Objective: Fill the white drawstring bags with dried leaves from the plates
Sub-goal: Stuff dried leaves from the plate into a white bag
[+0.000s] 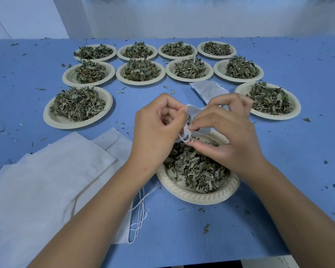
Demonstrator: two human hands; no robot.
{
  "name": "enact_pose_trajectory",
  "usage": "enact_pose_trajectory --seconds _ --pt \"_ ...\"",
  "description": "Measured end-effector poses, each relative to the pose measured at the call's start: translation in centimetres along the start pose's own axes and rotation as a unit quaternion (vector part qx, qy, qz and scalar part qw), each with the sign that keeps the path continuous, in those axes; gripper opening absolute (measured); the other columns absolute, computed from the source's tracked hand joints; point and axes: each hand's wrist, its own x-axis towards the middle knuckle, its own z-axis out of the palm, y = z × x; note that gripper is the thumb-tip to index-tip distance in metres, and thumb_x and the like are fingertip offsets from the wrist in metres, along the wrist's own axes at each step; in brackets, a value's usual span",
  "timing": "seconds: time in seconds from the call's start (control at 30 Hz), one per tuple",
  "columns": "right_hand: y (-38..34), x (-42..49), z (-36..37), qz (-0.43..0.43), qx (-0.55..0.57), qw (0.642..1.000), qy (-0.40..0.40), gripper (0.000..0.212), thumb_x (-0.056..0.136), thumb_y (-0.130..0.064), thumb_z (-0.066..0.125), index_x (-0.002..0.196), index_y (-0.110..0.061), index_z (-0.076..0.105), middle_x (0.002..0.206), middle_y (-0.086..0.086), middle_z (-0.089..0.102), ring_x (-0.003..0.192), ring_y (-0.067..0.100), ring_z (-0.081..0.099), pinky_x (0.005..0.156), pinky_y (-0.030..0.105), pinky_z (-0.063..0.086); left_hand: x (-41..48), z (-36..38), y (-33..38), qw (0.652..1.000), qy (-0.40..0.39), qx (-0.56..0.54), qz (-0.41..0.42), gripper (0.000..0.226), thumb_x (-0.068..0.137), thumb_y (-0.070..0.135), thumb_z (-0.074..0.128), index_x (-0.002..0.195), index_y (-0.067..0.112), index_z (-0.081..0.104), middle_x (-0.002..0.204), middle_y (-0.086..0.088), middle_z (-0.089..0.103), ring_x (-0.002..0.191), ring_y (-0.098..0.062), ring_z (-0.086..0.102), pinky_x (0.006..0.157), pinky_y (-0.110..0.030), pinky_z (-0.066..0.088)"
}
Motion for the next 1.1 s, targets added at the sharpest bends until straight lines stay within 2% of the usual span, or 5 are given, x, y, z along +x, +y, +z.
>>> enact_pose_trajectory --seconds 0.17,0.57,0.73,0.97,1.1 --pt "-0.2 -0.1 0.3 -0.027 -0.009 0.999 0.032 0.005 0.08 -0.011 0.072 0.083 -0.013 0.076 0.082 -0.007 0.068 0.094 0.02 0.051 0.082 0.05 0.033 -0.1 0.2 -0.1 1.0 -0.011 -0.004 0.0 0.02 0.092 0.015 0.065 0.074 0.022 0.06 0.052 0.01 0.057 0.043 -0.002 0.051 0.045 -0.019 0.042" --pt "0.0 0.0 -0.2 -0.047 0.039 0.997 0.052 0.005 0.082 -0.018 0.076 0.077 -0.02 0.076 0.08 -0.006 0.068 0.087 0.02 0.052 0.083 0.042 0.028 0.2 -0.1 -0.4 1.0 0.0 0.011 0.006 0.019 0.092 0.017 0.066 0.075 0.024 0.06 0.054 0.004 0.057 0.047 -0.009 0.051 0.046 -0.027 0.044" --pt "0.2 -0.2 -0.7 0.013 0.163 0.981 0.105 0.013 0.082 -0.017 0.074 0.082 -0.028 0.068 0.084 -0.001 0.066 0.085 0.027 0.05 0.08 0.053 0.035 0.1 0.0 -0.3 1.0 -0.001 0.022 0.001 0.017 0.092 0.015 0.065 0.077 0.02 0.061 0.053 0.005 0.058 0.047 -0.011 0.056 0.046 -0.027 0.046" --pt "0.5 -0.2 0.2 0.143 -0.032 0.989 0.015 0.013 0.088 -0.033 0.064 0.088 -0.027 0.075 0.098 -0.01 0.051 0.098 0.005 0.03 0.086 0.042 0.028 -0.2 0.0 0.3 0.999 -0.024 0.017 0.016 0.015 0.092 0.017 0.065 0.077 0.019 0.062 0.053 0.009 0.057 0.048 -0.015 0.056 0.048 -0.035 0.048" --pt "0.5 -0.2 -0.6 0.161 0.04 0.986 0.036 0.034 0.097 -0.031 0.036 0.093 -0.03 0.07 0.104 -0.014 0.043 0.103 0.004 0.031 0.091 0.051 0.03 -0.1 -0.1 0.3 1.0 -0.005 0.014 0.012 0.017 0.092 0.015 0.065 0.077 0.02 0.062 0.052 0.009 0.057 0.048 -0.016 0.057 0.047 -0.031 0.047"
